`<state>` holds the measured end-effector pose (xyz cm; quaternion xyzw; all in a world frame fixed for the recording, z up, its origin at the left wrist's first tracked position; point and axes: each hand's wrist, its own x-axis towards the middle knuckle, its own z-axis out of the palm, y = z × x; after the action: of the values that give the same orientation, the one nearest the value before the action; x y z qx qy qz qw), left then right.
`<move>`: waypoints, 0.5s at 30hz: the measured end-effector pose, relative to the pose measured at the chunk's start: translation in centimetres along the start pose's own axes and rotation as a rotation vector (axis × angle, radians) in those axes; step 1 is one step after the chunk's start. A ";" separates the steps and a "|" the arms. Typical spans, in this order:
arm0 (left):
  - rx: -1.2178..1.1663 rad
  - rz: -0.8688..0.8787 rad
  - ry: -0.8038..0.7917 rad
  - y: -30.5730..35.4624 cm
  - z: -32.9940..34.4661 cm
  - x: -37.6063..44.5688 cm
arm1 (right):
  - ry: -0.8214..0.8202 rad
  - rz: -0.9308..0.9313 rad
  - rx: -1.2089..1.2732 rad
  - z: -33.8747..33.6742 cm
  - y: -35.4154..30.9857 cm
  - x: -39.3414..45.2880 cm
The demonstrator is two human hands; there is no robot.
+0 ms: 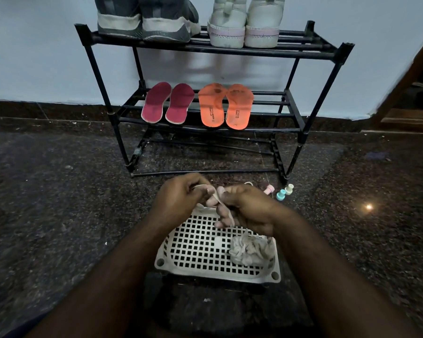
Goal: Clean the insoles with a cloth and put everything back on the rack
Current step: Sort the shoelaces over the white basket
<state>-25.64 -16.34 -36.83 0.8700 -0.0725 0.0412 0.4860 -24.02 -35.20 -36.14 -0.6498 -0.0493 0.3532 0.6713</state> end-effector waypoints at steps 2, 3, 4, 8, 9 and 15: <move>-0.018 -0.035 -0.030 -0.4 0.0 0.1 | -0.088 -0.074 0.204 -0.2 -0.8 -0.5; 0.010 -0.054 -0.055 -0.7 0.0 0.2 | -0.088 -0.133 0.317 -0.4 -1.2 -0.6; 0.030 -0.081 -0.088 -1.1 0.1 0.2 | -0.071 -0.199 0.442 -0.6 -1.7 -0.7; 0.037 -0.201 -0.194 -2.3 0.3 -0.1 | 0.166 -0.413 0.782 -2.4 -2.3 -0.5; 0.067 -0.212 -0.194 -2.5 0.3 0.0 | 0.230 -0.445 0.812 -2.8 -2.4 -0.6; 0.280 -0.354 -0.217 -3.6 -0.4 0.4 | 0.406 -0.581 0.919 -5.0 -2.8 -0.9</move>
<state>-24.64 -14.17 -39.63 0.9273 0.0358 -0.1284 0.3498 -20.86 -39.63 -33.98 -0.3063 0.0623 0.0080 0.9499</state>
